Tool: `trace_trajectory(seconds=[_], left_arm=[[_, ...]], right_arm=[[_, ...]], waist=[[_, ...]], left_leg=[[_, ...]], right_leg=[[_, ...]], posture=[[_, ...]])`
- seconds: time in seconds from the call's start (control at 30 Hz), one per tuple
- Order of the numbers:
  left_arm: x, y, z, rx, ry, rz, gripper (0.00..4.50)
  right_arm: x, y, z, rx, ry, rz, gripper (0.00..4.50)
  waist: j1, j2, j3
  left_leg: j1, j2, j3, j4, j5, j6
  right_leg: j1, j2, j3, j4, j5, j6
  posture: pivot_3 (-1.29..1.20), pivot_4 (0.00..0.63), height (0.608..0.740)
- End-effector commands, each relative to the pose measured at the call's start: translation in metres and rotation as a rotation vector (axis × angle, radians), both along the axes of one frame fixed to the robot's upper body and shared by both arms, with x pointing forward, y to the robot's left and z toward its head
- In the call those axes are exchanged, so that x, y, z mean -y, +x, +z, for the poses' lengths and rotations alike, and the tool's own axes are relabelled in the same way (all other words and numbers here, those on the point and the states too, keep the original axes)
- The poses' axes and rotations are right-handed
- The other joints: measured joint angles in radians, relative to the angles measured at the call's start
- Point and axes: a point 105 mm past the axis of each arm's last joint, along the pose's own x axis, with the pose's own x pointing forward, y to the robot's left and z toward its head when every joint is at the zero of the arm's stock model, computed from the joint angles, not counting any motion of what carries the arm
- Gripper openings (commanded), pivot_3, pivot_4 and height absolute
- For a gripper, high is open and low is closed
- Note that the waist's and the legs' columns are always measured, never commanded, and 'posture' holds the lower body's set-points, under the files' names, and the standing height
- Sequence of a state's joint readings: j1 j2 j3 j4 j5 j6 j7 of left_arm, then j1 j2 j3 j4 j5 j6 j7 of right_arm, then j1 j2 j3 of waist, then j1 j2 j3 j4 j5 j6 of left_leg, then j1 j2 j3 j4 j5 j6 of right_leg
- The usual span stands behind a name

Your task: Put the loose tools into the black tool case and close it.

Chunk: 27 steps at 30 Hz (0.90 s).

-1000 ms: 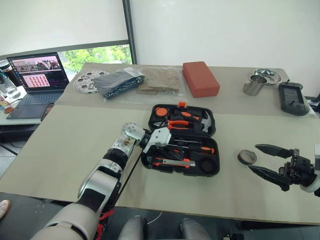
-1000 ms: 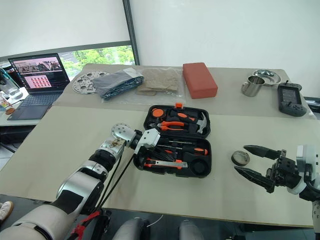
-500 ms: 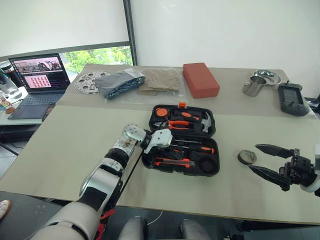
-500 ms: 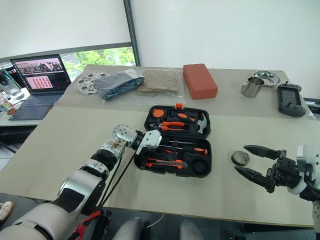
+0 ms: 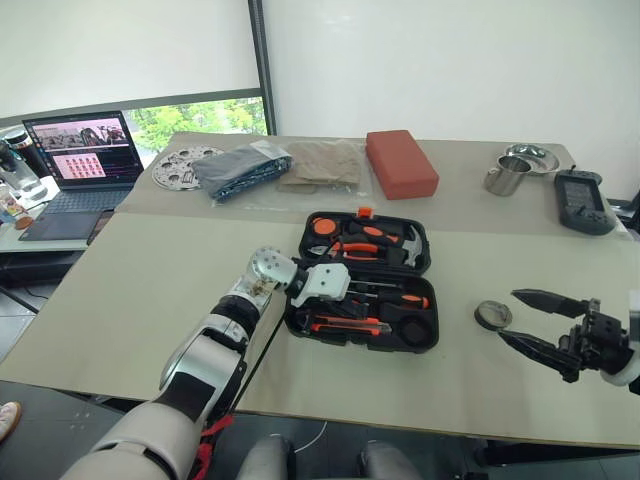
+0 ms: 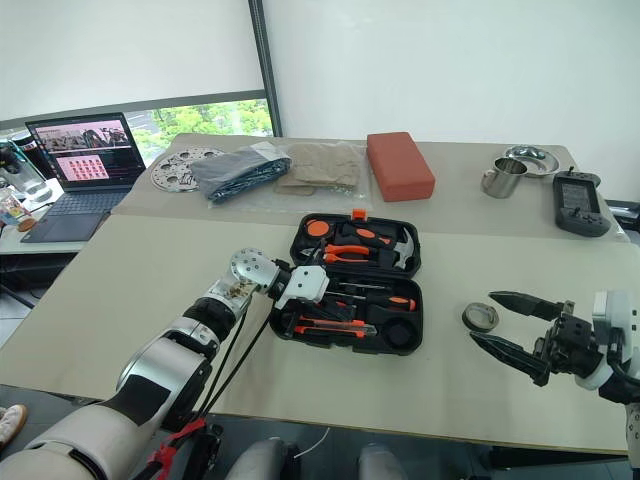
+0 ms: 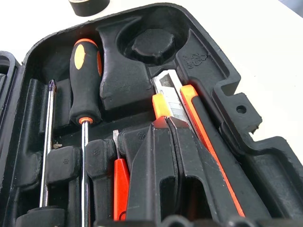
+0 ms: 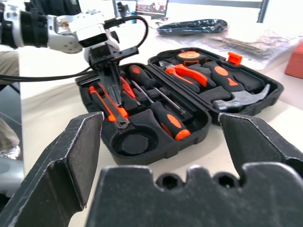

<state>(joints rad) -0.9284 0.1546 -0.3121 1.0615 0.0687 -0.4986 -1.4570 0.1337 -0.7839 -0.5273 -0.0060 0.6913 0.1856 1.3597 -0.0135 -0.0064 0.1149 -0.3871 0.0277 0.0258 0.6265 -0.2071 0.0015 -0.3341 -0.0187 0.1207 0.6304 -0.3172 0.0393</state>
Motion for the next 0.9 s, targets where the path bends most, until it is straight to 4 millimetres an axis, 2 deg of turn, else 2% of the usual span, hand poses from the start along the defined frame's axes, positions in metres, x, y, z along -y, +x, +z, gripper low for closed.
trace_trajectory(seconds=[0.03,0.13,0.27,0.3,0.37,0.4,0.5,0.57,0.7,0.9], left_arm=[[-0.006,0.000,-0.004,-0.035,0.006,0.028,0.05],[-0.007,0.006,0.015,-0.008,-0.053,0.043,0.05],[-0.011,0.011,0.050,0.040,-0.156,0.063,0.05],[-0.013,0.011,0.057,0.046,-0.173,0.067,0.05],[-0.021,0.010,0.074,0.064,-0.217,0.085,0.05],[-0.025,0.008,0.080,0.065,-0.232,0.095,0.05],[-0.037,0.003,0.092,0.051,-0.263,0.134,0.05],[-0.048,-0.001,0.095,0.040,-0.263,0.165,0.05],[-0.070,-0.010,0.089,0.023,-0.229,0.239,0.05],[-0.094,-0.018,0.092,-0.019,-0.266,0.380,0.05]], right_arm=[[-0.001,0.001,0.007,0.003,0.005,0.002,4.50],[-0.002,0.002,0.003,-0.037,0.000,0.004,4.50],[-0.004,0.006,-0.002,-0.062,-0.018,-0.006,4.50],[-0.004,0.006,-0.002,-0.061,-0.016,-0.003,4.50],[-0.005,0.006,-0.001,-0.055,-0.008,0.003,4.50],[-0.006,0.007,-0.001,-0.049,-0.002,0.002,4.50],[-0.004,0.007,0.000,-0.026,-0.008,-0.008,4.50],[-0.003,0.007,0.000,-0.016,-0.010,-0.021,4.50],[-0.002,0.006,-0.003,-0.019,-0.015,-0.031,4.50],[0.000,0.014,-0.011,-0.040,-0.076,-0.099,4.50]], waist=[[-0.001,0.000,0.000],[-0.003,0.000,0.000],[-0.010,0.000,0.002],[-0.006,-0.001,0.002],[0.004,-0.002,0.002],[0.005,-0.003,0.002],[-0.002,-0.008,0.001],[-0.027,-0.008,0.001],[-0.049,-0.007,0.000],[-0.041,-0.007,0.000]], left_leg=[[0.000,0.000,0.000,0.000,0.000,0.000],[-0.002,0.000,0.000,0.000,0.000,0.000],[-0.004,0.000,0.000,-0.001,0.000,0.000],[-0.002,0.004,0.004,-0.001,0.000,0.000],[-0.004,0.012,0.029,-0.002,0.000,0.000],[0.000,0.023,0.055,-0.003,-0.004,0.000],[0.011,0.035,0.094,-0.015,-0.006,0.000],[0.002,0.028,0.080,-0.016,-0.010,0.004],[0.004,0.025,0.061,-0.013,-0.010,0.004],[0.002,0.024,0.047,-0.001,-0.010,0.005]], right_leg=[[0.000,0.000,0.000,0.000,0.000,0.000],[-0.002,0.000,0.000,0.000,0.000,0.000],[-0.004,0.000,0.000,0.000,0.000,0.000],[-0.010,0.001,0.004,0.002,0.000,-0.001],[-0.028,0.004,0.022,0.012,0.003,-0.004],[-0.045,0.009,0.040,0.017,0.006,-0.010],[-0.055,0.023,0.076,0.017,0.012,-0.014],[-0.047,0.030,0.081,0.014,0.013,-0.013],[-0.040,0.029,0.073,0.013,0.009,-0.007],[-0.035,0.025,0.055,0.013,0.009,-0.007]], posture=[[0.00,0.150,0.737],[0.00,0.150,0.737],[0.00,0.150,0.734],[0.00,0.150,0.732],[0.00,0.150,0.729],[0.00,0.150,0.728],[0.00,0.150,0.727],[0.00,0.150,0.727],[0.00,0.150,0.727],[0.00,0.150,0.727]])
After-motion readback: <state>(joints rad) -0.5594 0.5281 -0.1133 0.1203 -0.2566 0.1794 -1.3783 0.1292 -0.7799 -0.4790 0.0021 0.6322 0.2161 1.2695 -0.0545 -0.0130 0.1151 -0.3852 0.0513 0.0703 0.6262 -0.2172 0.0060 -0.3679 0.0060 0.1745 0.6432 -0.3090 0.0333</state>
